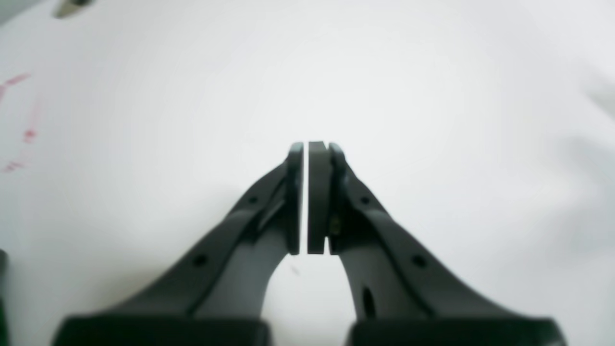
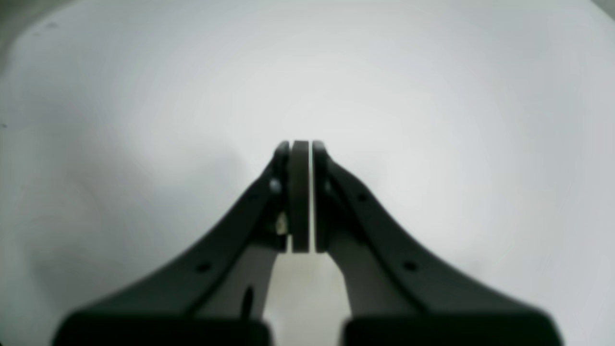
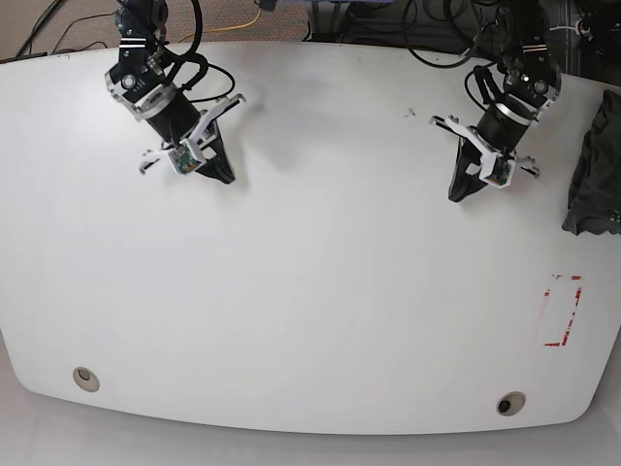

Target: Layout the t-shirt on the table in an organized manner, then fold the t-shirt properly

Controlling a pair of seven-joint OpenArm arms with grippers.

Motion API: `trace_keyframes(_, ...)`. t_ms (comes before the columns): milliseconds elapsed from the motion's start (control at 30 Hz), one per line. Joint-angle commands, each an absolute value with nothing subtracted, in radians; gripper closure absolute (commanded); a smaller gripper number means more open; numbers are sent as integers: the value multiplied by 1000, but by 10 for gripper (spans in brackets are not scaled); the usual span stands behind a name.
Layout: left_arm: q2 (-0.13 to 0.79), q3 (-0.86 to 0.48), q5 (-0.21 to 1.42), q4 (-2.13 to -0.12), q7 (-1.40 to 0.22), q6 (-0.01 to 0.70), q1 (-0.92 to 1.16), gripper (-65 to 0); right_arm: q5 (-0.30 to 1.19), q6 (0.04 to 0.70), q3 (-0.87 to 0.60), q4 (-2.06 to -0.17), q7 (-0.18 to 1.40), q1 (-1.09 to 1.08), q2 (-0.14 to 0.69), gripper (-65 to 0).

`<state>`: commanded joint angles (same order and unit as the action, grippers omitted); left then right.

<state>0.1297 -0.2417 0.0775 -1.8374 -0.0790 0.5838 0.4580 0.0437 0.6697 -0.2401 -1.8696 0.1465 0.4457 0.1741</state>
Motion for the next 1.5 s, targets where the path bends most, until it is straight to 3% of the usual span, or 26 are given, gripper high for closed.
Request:
trace_keyframes(200,113,-236,77,-1931,-82,584,634,0,44,667,-305,-1956,147,596,99,-2)
trace_keyframes(600,51,-318,76,-2009,-77,584,897,0,48,670,-300,-2009,147,840,93,-3)
trace_keyframes(933,-18,-335,74,-2009,-77,584,1087,0,231,670,-302,-2005,148,1024,219,-3)
trace_keyframes(1267,-28,-320,73,-2005,-81,584,1233,0,240,670,-291,-1946,150,1153,274,-3)
trace_keyframes(1500,-24,-326,70,-1969,-84,584,1250,0,232,670,-191,-1813,150,1175,314,-3)
